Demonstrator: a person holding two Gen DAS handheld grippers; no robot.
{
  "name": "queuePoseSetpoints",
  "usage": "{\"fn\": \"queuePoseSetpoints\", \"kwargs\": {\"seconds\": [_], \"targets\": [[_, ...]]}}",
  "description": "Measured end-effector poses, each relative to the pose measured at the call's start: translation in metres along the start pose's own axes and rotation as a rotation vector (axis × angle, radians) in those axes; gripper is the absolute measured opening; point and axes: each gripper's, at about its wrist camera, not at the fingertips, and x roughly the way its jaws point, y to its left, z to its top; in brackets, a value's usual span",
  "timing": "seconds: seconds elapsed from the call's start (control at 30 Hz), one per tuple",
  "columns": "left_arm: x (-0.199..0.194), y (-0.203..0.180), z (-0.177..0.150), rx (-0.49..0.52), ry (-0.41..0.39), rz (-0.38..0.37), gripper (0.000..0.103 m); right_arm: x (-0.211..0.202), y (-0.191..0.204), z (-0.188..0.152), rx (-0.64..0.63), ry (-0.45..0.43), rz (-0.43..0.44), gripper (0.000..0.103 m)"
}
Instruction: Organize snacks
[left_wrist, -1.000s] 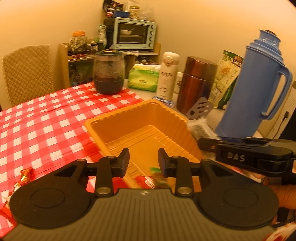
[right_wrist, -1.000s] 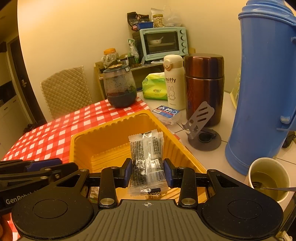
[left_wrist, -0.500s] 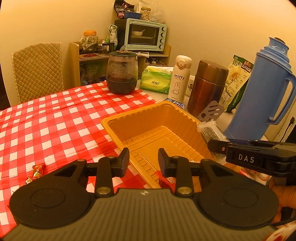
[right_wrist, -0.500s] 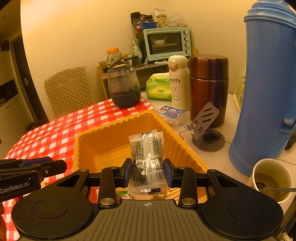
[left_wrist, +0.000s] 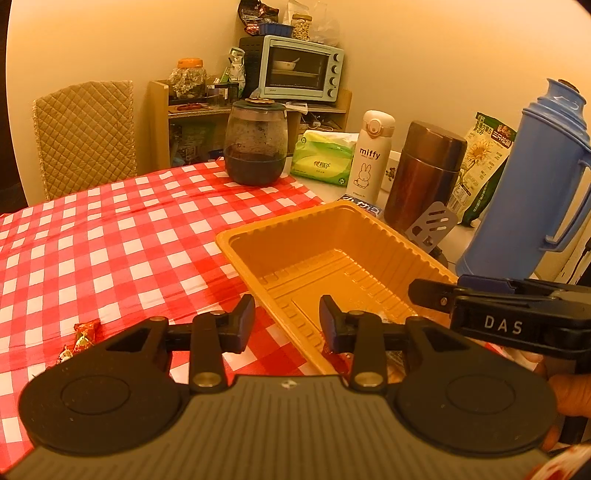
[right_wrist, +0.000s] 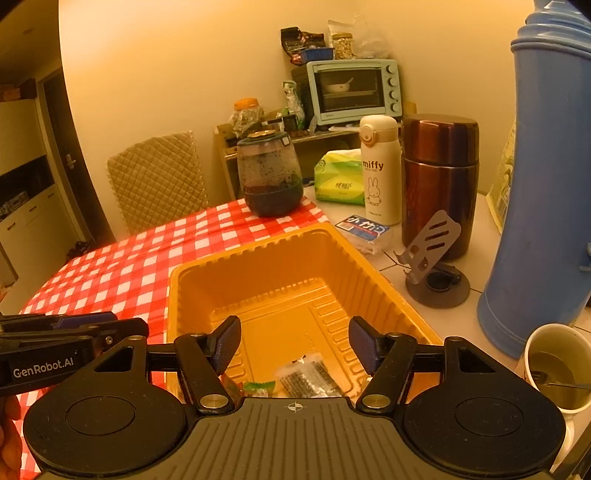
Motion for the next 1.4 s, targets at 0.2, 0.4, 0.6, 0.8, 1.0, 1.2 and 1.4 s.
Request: {"fn": "queuePoseSetpoints", "kwargs": {"seconds": [0.2, 0.4, 0.6, 0.8, 1.0, 1.2, 1.4], "targets": [[-0.002, 0.002, -0.001, -0.007, -0.004, 0.006, 0.035, 0.0, 0.002, 0.0, -0.011, 0.0, -0.001, 0.065], [-0.006, 0.009, -0.001, -0.015, -0.01, 0.021, 0.036, 0.0, 0.006, -0.001, -0.019, -0.002, 0.0, 0.065], [-0.015, 0.023, -0.001, -0.041, -0.022, 0.053, 0.038, -0.001, 0.022, -0.002, -0.057, -0.005, 0.029, 0.065], [-0.03, 0.044, -0.004, -0.068, -0.041, 0.095, 0.041, 0.0, 0.045, -0.004, -0.098, -0.001, 0.067, 0.065], [-0.045, 0.069, -0.011, -0.09, -0.046, 0.145, 0.043, 0.005, 0.071, -0.008, -0.146, 0.016, 0.093, 0.065], [-0.061, 0.093, -0.02, -0.117, -0.049, 0.187, 0.046, 0.01, 0.1, -0.014, -0.192, 0.036, 0.128, 0.065], [-0.076, 0.117, -0.03, -0.146, -0.044, 0.228, 0.048, 0.017, 0.123, -0.02, -0.239, 0.056, 0.151, 0.065]]}}
